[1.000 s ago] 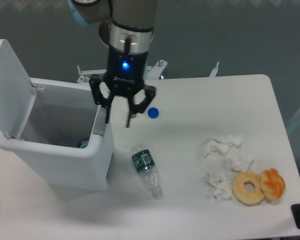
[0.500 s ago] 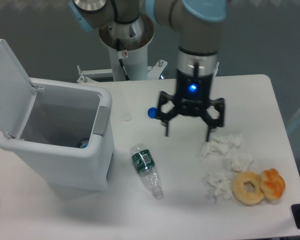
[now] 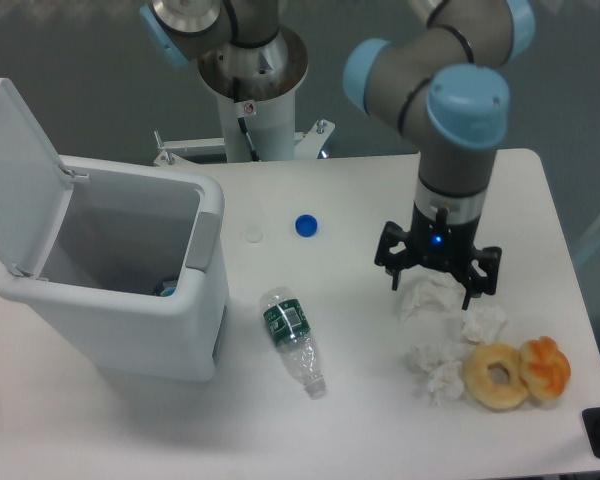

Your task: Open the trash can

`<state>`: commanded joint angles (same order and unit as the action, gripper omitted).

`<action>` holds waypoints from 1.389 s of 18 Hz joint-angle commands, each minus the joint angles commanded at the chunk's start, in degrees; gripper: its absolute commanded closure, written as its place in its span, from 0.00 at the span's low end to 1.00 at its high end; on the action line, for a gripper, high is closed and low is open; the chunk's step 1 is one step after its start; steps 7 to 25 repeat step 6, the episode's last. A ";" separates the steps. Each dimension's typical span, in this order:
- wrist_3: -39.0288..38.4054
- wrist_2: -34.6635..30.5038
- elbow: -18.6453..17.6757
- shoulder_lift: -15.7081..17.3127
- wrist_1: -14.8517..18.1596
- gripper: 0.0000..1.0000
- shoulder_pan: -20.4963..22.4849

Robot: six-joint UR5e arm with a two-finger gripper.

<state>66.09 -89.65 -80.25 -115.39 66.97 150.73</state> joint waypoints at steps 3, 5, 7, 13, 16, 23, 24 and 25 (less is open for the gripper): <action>1.58 -1.75 5.43 -5.18 0.70 0.00 0.09; 1.85 -2.72 6.85 -6.42 0.70 0.00 0.00; 1.41 -2.81 6.86 -6.60 0.70 0.00 0.00; 1.41 -2.81 6.86 -6.60 0.70 0.00 0.00; 1.41 -2.81 6.86 -6.60 0.70 0.00 0.00; 1.41 -2.81 6.86 -6.60 0.70 0.00 0.00; 1.41 -2.81 6.86 -6.60 0.70 0.00 0.00; 1.41 -2.81 6.86 -6.60 0.70 0.00 0.00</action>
